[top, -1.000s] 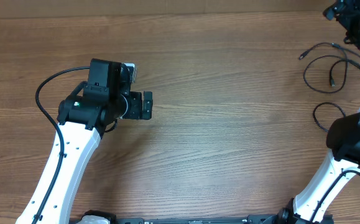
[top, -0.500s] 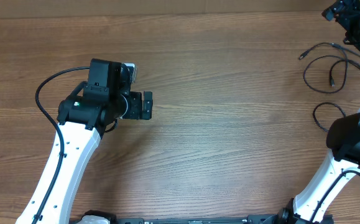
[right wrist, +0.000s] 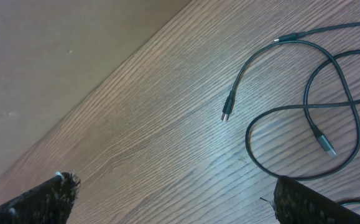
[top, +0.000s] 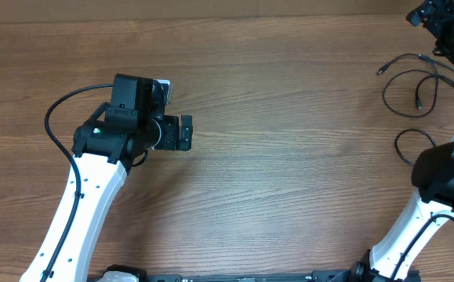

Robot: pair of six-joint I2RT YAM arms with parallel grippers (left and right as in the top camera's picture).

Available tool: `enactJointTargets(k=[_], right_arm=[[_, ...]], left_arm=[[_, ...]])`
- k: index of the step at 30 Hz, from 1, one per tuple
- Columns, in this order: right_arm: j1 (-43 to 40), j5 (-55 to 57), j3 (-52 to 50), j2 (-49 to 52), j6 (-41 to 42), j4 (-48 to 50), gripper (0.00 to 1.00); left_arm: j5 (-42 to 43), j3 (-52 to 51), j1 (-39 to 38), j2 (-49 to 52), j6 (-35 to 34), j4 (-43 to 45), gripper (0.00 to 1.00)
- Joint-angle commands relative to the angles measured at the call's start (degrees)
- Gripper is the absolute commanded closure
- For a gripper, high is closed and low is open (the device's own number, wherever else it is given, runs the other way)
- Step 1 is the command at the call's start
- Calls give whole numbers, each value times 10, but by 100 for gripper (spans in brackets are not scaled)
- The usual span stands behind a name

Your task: Untangle cables

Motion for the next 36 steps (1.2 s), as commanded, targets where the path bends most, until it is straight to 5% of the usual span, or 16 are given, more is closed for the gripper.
enactJointTargets(k=[1, 14, 29, 36], right_arm=[[0, -5, 3, -1, -2, 2, 0], [0, -5, 3, -1, -2, 2, 0], [0, -5, 3, -1, -2, 2, 0], [0, -5, 3, -1, -2, 2, 0]], left_arm=[[2, 4, 2, 2, 2, 2, 0], [2, -48, 1, -67, 29, 50, 0], [2, -456, 21, -437, 51, 531, 0], [-6, -561, 37, -556, 50, 681, 0]])
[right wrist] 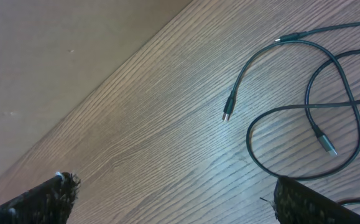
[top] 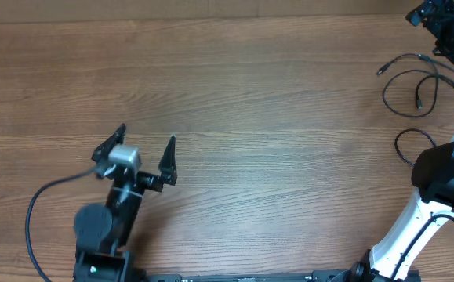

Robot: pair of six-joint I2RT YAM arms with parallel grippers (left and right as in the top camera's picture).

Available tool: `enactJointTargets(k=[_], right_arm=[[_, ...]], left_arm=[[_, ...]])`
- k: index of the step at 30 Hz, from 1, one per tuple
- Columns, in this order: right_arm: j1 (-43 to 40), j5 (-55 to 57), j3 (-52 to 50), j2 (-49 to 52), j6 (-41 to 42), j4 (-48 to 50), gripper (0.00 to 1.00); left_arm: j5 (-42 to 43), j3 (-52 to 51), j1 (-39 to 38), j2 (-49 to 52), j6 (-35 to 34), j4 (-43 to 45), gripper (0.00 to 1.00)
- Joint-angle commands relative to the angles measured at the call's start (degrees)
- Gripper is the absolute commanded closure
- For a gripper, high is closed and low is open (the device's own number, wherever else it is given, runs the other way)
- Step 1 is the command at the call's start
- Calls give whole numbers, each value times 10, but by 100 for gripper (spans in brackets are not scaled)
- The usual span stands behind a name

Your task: Untangle cables

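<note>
Black cables (top: 416, 81) lie in loose overlapping loops at the far right of the wooden table, with another loop (top: 409, 146) just nearer. The right wrist view shows the same cables (right wrist: 304, 109), with plug ends lying free on the wood. My right gripper (right wrist: 183, 200) hovers open above the table beside them, holding nothing; in the overhead view it (top: 444, 30) sits at the far right corner. My left gripper (top: 142, 149) is at the near left, far from the cables. It is open wide and empty, and its fingers (top: 169, 153) point away from the front edge.
The table's far edge (right wrist: 105, 68) runs close past the right gripper, with a plain wall behind it. The right arm's white link and black elbow (top: 446, 176) stand just near of the cables. A black lead (top: 34, 211) loops off the left arm.
The left arm has drawn back toward the front edge. Its gripper was at mid-left pointing right; it is now lower, pointing away with its fingers spread. The right gripper and the cables are unchanged.
</note>
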Motion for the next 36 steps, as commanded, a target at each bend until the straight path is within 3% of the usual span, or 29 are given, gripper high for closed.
enactJointTargets(k=[1, 9, 18, 23, 27, 36], right_arm=[[0, -3, 3, -1, -3, 2, 0], [0, -3, 3, -1, -3, 2, 0], [0, -3, 3, -1, -3, 2, 0], [0, -3, 3, -1, -3, 2, 0], [0, -3, 3, -1, -3, 2, 0], [0, -3, 3, -1, -3, 2, 0]], left_arm=[[-17, -44, 4, -54, 11, 41, 0], [-46, -168, 16, -140, 11, 219, 0], [-78, -166, 34, -196, 13, 79, 0], [-88, -166, 53, -263, 12, -82, 0], [-88, -166, 65, -260, 7, -188, 0], [-84, -166, 71, -259, 12, -183, 0]])
